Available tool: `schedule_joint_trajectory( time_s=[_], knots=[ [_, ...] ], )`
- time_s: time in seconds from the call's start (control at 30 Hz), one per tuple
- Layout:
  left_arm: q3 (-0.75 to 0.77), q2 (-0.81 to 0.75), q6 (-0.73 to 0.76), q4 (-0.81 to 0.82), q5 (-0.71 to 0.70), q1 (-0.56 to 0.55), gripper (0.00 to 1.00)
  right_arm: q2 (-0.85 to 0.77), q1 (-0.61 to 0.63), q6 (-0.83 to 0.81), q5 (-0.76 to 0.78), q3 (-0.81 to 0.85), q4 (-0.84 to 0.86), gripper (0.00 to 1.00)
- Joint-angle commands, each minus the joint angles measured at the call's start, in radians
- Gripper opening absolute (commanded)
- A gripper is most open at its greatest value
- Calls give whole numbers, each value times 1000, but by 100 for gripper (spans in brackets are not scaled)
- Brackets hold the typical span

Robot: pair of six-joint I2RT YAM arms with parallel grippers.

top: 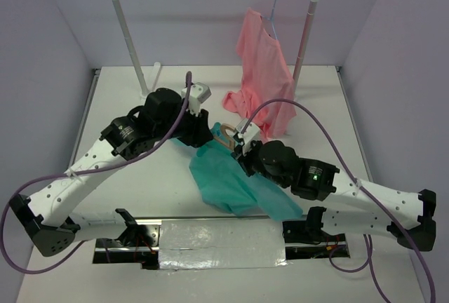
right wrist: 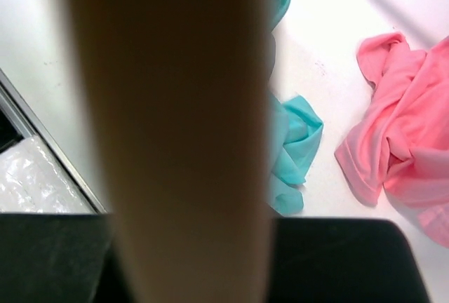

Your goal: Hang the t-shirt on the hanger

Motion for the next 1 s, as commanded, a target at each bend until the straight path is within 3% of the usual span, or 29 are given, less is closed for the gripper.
schedule_joint_trajectory(
  time_s=[0.0,0.1,0.27,0.47,0.6,0.67,0.97],
  knots=[
    [84,-28,110,13,99,-21,58,-68,-1,-25,-16,-27,146,0],
    [194,-39,208,-104,10,-21,67,-132,-1,-59,-73,-78,178,0],
    [317,-64,300,-247,-68,-23,67,-224,-4,-68,-132,-110,154,0],
    [233,-120,407,-276,-102,-24,64,-287,-4,-48,-281,-83,79,0],
    [190,-151,466,-250,-23,-50,65,-309,-2,-47,-330,-77,48,0],
    [174,-162,487,-218,42,-61,65,-307,-2,-50,-338,-72,28,0],
    [61,-177,567,-184,99,-113,65,-291,-4,-54,-356,-23,-27,0]
  ],
)
